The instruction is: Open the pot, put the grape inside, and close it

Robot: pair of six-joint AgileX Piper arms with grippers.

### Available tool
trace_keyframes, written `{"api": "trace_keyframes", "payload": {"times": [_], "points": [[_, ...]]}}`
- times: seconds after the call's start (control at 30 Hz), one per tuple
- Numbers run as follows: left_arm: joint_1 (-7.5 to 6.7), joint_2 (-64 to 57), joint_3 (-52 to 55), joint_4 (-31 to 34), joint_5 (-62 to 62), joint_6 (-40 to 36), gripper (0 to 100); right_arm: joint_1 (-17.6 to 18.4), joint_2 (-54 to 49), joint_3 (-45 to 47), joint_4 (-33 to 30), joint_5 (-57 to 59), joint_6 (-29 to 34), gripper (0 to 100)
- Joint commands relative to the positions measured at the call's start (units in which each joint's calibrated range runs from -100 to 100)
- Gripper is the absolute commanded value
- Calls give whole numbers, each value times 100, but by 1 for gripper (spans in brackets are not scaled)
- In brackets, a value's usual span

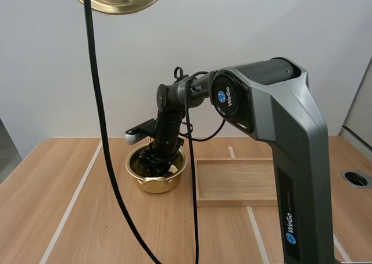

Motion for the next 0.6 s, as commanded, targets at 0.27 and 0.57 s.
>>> {"api": "trace_keyframes", "payload": {"times": [0.27,0.57], "points": [[-17,-35,-36,-17,-159,-25,0,15,207,-40,43,-325,20,0],[-17,-35,-36,-17,-159,-25,0,15,207,-40,-4,-514,145,88]]}}
